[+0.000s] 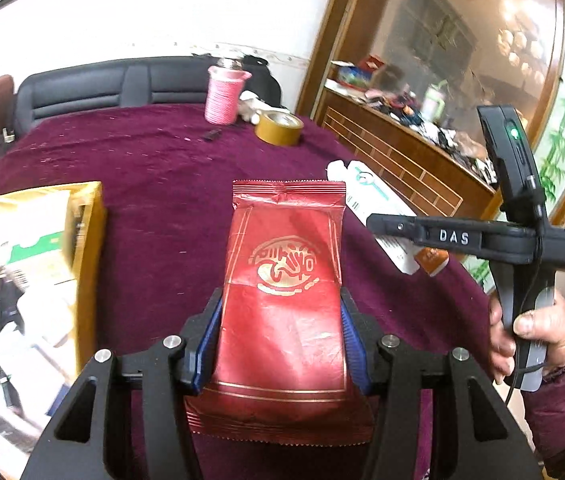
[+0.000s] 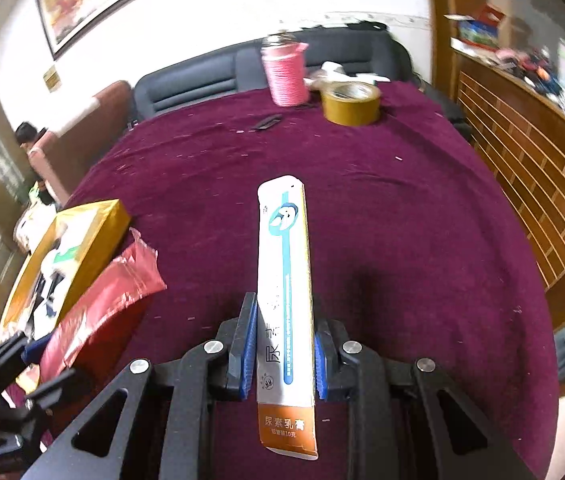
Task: Organize objects
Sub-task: 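Carry the red packet and white tube box to the yellow box with both grippers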
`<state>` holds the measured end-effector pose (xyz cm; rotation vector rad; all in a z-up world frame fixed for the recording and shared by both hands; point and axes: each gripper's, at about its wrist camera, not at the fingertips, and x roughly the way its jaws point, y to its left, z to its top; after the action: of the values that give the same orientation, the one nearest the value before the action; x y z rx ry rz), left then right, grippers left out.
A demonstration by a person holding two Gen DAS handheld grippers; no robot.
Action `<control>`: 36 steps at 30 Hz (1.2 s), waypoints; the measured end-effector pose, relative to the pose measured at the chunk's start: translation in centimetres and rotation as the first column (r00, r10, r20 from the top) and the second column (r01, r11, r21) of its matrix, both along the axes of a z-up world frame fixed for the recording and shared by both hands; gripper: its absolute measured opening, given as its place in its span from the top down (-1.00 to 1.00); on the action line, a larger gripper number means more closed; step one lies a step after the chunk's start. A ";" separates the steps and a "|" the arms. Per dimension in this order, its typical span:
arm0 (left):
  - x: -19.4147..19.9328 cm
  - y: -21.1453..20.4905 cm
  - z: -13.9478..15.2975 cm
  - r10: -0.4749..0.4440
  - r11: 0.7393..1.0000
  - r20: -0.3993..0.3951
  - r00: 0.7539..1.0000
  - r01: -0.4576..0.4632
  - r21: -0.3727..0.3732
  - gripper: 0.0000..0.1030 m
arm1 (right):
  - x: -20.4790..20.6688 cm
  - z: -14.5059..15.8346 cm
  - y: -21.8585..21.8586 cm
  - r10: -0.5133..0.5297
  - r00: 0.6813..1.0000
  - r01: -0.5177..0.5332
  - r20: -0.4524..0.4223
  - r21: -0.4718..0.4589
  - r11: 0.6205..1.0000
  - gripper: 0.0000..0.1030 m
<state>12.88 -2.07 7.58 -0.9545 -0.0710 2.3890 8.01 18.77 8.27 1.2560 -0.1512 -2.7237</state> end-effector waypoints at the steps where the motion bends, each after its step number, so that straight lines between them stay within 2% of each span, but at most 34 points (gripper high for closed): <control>1: 0.2 -0.9 0.3 0.014 1.000 -0.005 1.000 -0.014 0.003 0.00 | 0.2 0.2 -0.7 0.013 1.000 -0.013 -0.006 0.009 1.000 0.52; 8: 1.2 -7.1 2.0 0.133 0.991 -0.038 0.990 -0.133 0.021 -0.01 | 0.8 2.1 -7.2 0.137 0.989 -0.135 -0.055 0.044 0.990 0.52; 18: 1.0 -17.5 1.8 0.347 0.937 -0.032 0.937 -0.346 0.039 -0.01 | 0.8 3.3 -16.6 0.304 0.950 -0.300 -0.068 0.066 0.952 0.51; 24: 0.5 -22.0 0.6 0.428 0.904 -0.011 0.904 -0.427 0.012 -0.01 | -0.1 2.5 -21.6 0.373 0.928 -0.372 -0.026 0.033 0.928 0.51; 29: 0.5 -25.2 -1.4 0.471 0.882 0.040 0.881 -0.471 0.014 -0.01 | -1.0 0.9 -25.9 0.420 0.907 -0.420 0.019 0.021 0.907 0.51; 34: 0.7 -27.1 -3.0 0.492 0.869 0.080 0.867 -0.495 0.021 -0.01 | -2.1 -1.0 -29.2 0.449 0.892 -0.451 0.062 0.036 0.892 0.50; 36: 0.5 -27.7 -3.3 0.488 0.869 0.088 0.868 -0.493 0.037 -0.01 | -2.6 -1.7 -30.3 0.452 0.888 -0.456 0.082 0.038 0.889 0.50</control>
<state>13.41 -29.76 4.25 -1.1026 -0.4631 2.7882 5.38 -11.51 6.53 1.2181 0.1933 -2.2942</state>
